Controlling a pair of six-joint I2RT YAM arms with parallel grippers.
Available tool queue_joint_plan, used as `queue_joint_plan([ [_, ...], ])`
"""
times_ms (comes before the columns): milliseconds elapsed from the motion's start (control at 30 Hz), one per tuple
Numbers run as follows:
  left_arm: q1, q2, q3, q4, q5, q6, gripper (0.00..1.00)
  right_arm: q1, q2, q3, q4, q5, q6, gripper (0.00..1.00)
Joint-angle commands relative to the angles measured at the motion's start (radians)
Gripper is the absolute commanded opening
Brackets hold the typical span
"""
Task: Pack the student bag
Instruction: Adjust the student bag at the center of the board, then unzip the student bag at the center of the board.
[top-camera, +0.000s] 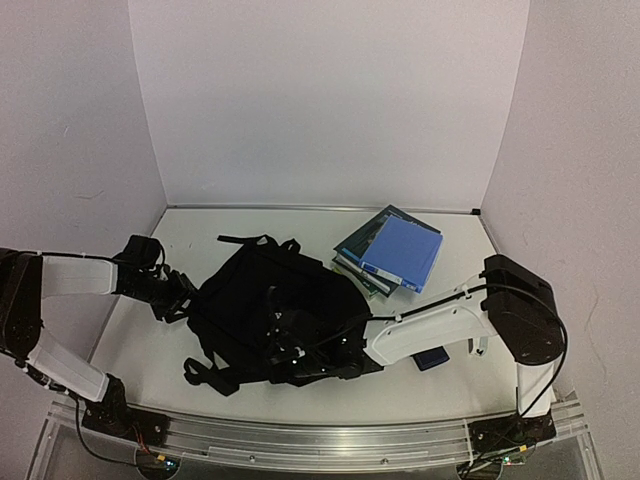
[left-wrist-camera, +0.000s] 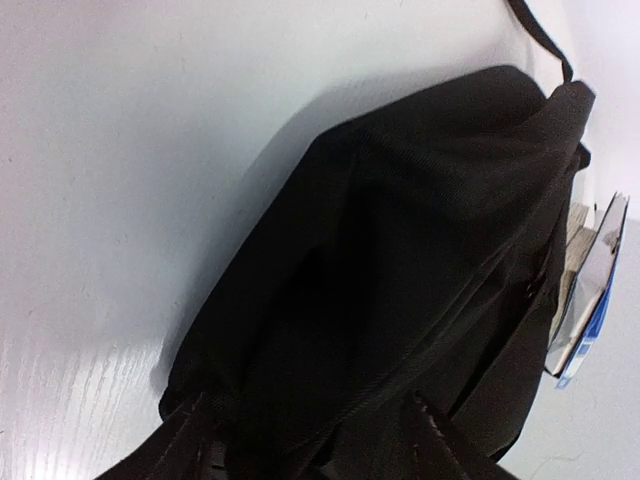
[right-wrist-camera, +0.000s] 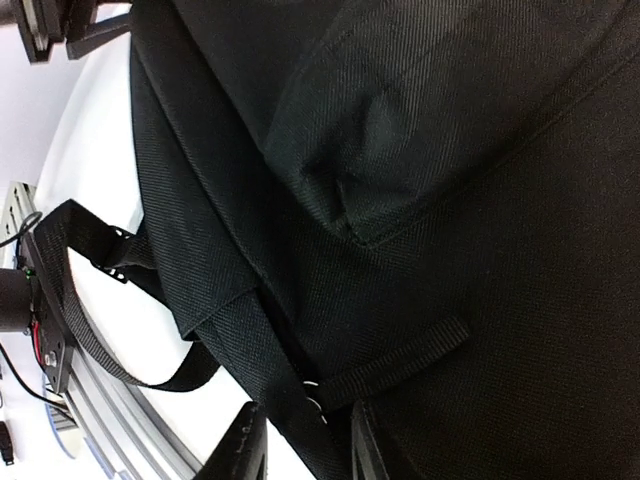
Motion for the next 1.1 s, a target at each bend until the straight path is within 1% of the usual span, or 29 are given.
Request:
queue_joint_plan([
  [0,-0.002,-0.074,0.060,-0.125,-0.104,0.062,0.80,0.000,-0.127,-0.045,0.029,0.101,0.052,0.36],
  [100,-0.011,-0.144,0.037,-0.195,-0.093,0.055,0.86,-0.027,-0.161,-0.087,0.038,0.087,0.096,0.40],
  [233,-0.086,-0.269,-0.050,-0.206,-0.039,-0.030,0.88,-0.064,-0.182,-0.138,0.116,0.020,0.129,0.47],
  [333,-0.173,-0.359,-0.097,-0.197,-0.036,-0.108,0.88,-0.093,-0.172,-0.165,0.190,-0.078,0.163,0.47],
  [400,-0.210,-0.395,-0.122,-0.162,0.001,-0.152,0.88,-0.100,-0.154,-0.174,0.238,-0.122,0.186,0.47],
  [500,-0.243,-0.391,-0.162,-0.079,0.068,-0.210,0.85,-0.107,-0.111,-0.182,0.314,-0.199,0.240,0.46],
  [567,-0.278,-0.370,-0.178,-0.043,0.078,-0.233,0.84,-0.111,-0.088,-0.198,0.364,-0.233,0.297,0.45],
  [667,-0.339,-0.306,-0.188,-0.003,0.089,-0.257,0.81,-0.112,-0.063,-0.221,0.411,-0.244,0.374,0.44],
  [767,-0.402,-0.232,-0.196,0.061,0.094,-0.280,0.79,-0.113,-0.047,-0.225,0.417,-0.235,0.429,0.44],
  [867,-0.445,-0.159,-0.187,0.126,0.090,-0.296,0.73,-0.113,-0.039,-0.249,0.417,-0.211,0.483,0.44],
  [933,-0.457,-0.115,-0.174,0.129,0.082,-0.297,0.66,-0.113,-0.038,-0.269,0.415,-0.187,0.515,0.44],
  [1000,-0.466,-0.090,-0.165,0.130,0.077,-0.293,0.59,-0.113,-0.039,-0.291,0.412,-0.167,0.537,0.44],
  [1067,-0.471,-0.072,-0.168,0.136,0.074,-0.293,0.50,-0.112,-0.028,-0.300,0.408,-0.149,0.555,0.44],
])
